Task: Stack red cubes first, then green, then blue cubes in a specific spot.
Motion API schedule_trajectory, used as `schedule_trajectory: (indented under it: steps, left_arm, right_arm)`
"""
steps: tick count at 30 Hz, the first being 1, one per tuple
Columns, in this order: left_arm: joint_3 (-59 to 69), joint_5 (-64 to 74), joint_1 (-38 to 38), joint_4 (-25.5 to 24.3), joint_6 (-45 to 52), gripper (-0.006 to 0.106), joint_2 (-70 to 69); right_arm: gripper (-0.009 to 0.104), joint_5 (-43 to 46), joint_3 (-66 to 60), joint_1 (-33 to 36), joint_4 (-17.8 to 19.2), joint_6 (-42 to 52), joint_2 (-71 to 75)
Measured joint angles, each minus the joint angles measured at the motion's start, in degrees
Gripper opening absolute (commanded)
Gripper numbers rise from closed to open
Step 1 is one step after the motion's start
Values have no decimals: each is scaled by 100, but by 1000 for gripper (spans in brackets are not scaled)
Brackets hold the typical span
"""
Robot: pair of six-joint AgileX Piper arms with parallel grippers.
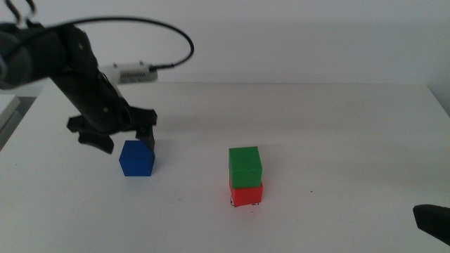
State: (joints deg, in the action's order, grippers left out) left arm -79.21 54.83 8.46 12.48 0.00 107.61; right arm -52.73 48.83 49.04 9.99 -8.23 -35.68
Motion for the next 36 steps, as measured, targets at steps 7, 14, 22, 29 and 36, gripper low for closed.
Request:
schedule_trajectory:
  steps: [7, 14, 22, 29, 36]
  left_arm:
    - [0, -449, 105, -149, 0, 94, 429]
    - [0, -678, 168, -163, 0, 92, 644]
    - [0, -701, 178, -362, -285, 58, 722]
    - [-17, -458, 178, -361, -401, -2, 649]
    - [-40, 143, 620, -1089, -1679, -2, -829]
  right_arm:
    - [89, 0, 0, 0, 0, 0, 0]
    - [89, 0, 0, 0, 0, 0, 0]
    - [89, 0, 0, 0, 0, 0, 0]
    - [89, 0, 0, 0, 0, 0, 0]
    - [89, 0, 0, 0, 0, 0, 0]
